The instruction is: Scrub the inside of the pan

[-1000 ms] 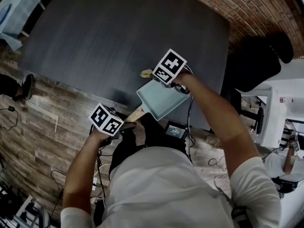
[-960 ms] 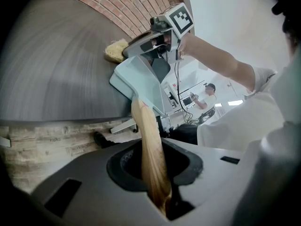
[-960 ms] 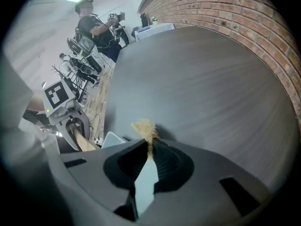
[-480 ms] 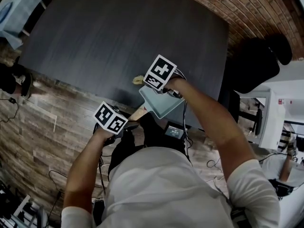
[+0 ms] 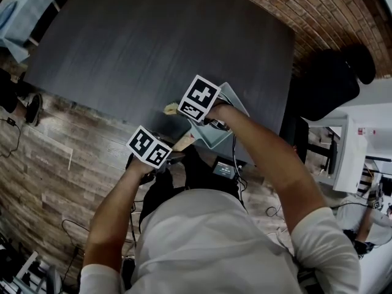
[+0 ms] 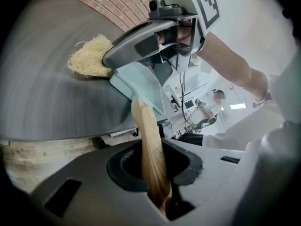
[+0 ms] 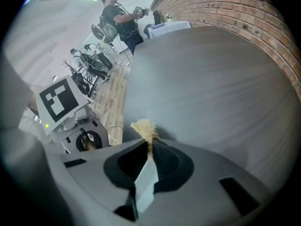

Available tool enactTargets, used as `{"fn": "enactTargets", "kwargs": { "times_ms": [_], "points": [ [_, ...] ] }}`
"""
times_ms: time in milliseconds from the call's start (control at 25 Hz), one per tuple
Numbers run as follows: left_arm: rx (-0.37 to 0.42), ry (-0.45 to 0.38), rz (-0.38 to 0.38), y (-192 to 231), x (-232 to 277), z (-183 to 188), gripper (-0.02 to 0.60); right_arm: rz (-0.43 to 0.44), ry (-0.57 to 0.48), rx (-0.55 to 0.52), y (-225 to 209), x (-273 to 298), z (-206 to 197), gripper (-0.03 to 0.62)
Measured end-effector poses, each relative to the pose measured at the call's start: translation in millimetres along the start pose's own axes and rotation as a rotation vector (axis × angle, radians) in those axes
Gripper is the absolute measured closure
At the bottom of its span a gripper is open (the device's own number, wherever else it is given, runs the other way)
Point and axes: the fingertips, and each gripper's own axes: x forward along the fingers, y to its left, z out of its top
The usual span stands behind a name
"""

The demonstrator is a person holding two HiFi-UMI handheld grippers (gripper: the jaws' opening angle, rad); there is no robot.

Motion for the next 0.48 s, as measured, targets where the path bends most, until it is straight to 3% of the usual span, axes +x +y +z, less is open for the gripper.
{"fn": "enactTargets", "kwargs": {
  "times_ms": [240, 360, 480],
  "points": [
    [-0.007, -0.002, -0.006, -1, 3, 3, 0.497, 0.032, -0.033, -0.044, 19, 0, 9, 0.556],
    [-0.011, 0.000, -0.009, -1, 4, 4, 0.497, 0.052, -0.095, -0.061, 28, -6, 22, 0.556],
    [-0.019, -0.009, -0.009, -2, 7, 6, 0.499, 0.102, -0.174, -0.010, 35, -15, 33, 0.556]
  ]
}}
